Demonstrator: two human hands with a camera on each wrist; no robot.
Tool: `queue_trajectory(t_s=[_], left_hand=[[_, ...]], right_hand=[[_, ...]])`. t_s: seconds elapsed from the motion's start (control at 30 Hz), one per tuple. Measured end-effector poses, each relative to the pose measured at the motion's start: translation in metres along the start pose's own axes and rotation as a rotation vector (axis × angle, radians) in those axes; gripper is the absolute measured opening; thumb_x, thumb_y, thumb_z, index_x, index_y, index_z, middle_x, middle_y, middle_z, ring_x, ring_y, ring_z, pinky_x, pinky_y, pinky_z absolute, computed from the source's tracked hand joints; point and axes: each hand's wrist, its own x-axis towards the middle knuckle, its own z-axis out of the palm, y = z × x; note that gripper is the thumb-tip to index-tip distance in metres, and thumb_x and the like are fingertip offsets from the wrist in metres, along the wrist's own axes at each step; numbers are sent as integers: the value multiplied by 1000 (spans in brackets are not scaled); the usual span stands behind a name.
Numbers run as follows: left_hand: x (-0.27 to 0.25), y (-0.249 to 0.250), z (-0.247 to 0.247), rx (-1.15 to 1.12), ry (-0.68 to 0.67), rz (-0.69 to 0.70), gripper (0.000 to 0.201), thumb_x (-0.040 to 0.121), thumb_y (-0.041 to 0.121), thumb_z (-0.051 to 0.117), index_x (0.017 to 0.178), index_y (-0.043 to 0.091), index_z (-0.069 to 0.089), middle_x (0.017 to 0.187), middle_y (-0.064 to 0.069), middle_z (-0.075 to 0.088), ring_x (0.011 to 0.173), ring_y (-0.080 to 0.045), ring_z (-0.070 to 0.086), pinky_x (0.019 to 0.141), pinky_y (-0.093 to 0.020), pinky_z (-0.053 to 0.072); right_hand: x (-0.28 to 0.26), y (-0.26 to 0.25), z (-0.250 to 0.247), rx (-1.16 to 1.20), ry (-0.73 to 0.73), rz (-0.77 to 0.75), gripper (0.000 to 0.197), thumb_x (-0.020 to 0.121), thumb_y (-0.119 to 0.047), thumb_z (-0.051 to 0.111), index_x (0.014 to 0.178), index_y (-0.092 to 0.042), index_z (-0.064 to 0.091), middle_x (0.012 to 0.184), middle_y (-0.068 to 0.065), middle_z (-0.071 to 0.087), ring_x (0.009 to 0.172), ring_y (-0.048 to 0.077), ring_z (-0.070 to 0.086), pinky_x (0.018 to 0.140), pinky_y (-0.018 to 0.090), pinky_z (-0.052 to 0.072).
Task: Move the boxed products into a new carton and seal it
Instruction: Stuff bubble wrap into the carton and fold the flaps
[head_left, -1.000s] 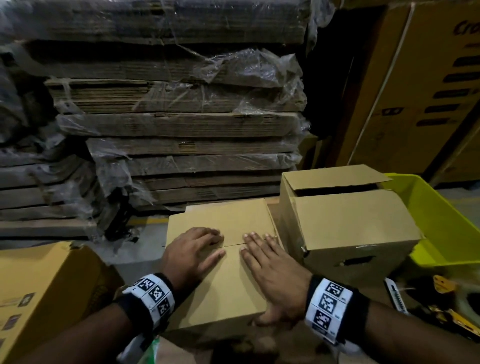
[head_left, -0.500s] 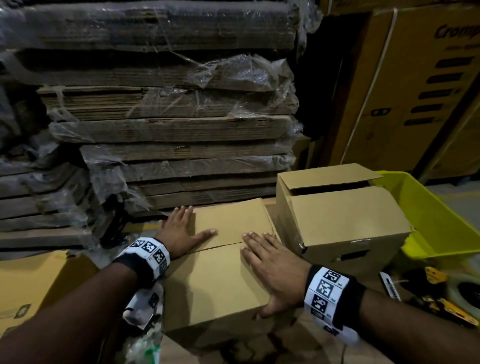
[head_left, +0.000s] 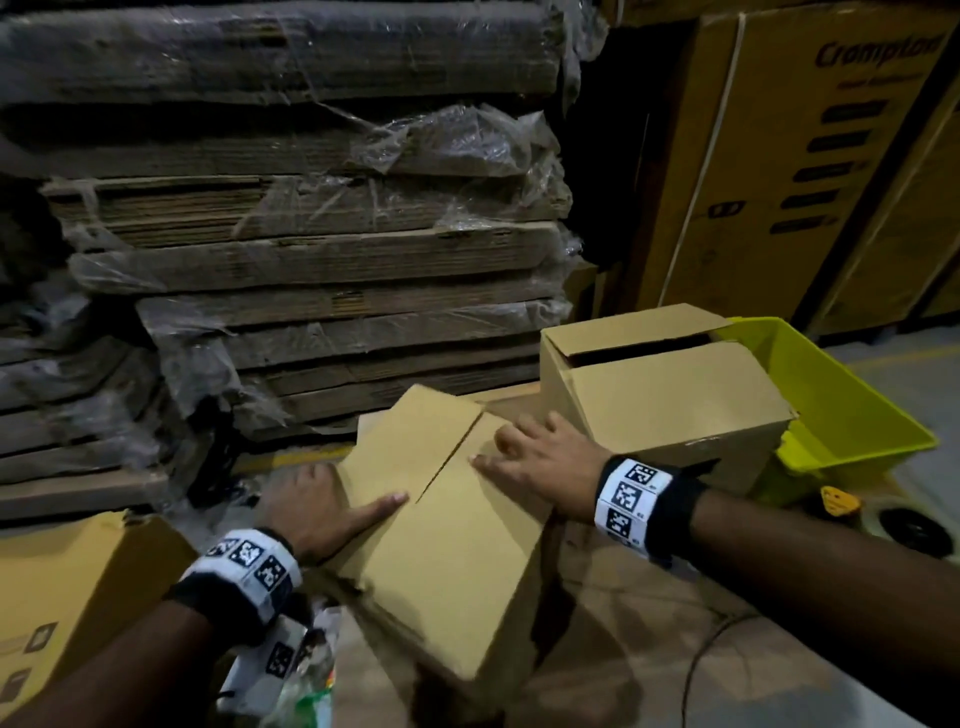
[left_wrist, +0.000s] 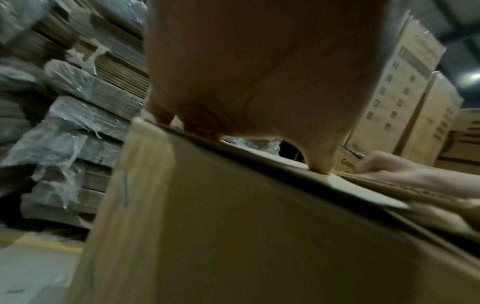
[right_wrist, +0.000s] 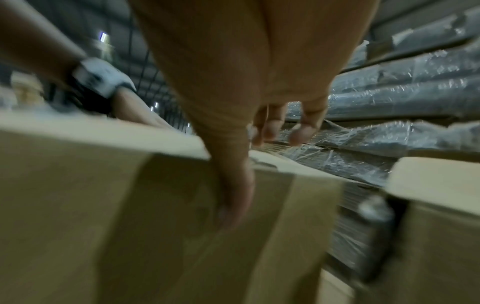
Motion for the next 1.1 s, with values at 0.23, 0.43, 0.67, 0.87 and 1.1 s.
queue_trajectory(t_s=[0.23,0.43,0.67,0.87,1.1], left_hand=[[-62,21,15,-129,-118,-90,138,52,104,19,155,19,-15,159,-20,23,133,-34,47,103,-42,45],[-84,42,9,21,-96,-18,140,49,105,11,150,8,12,94,-5,69,81,-18,67,67,-28,57],[-94,46,-3,419,52,88,130,60,99,-11,142,11,39,114,-11,62,100,-22,58,83,-37,45],[-73,43,7,191,56,504,114,62,89,-21,157,30,3,157,-4,24,136,-21,32,108,-38,35],[-55,53,10,75,18,819,71,83,72,7,150,51,18,161,23,8,147,-6,18,117,-39,26]], right_hand=[[8,1,0,107,-36,63,99,83,-6,65,150,-38,-1,128,13,34,105,29,49,66,36,49],[-8,-7,-1,367,52,60,51,99,-25,43,148,-35,32,151,-2,31,132,22,31,99,37,37],[-25,-28,9,457,-28,74,75,90,-61,47,152,-34,15,162,-4,6,147,25,7,115,52,24],[-20,-32,21,357,-43,78,73,93,-63,36,152,-34,5,162,-2,0,148,25,2,113,54,28],[-26,-29,24,368,-21,30,73,97,-53,41,154,-16,13,162,8,7,148,29,6,118,43,16]])
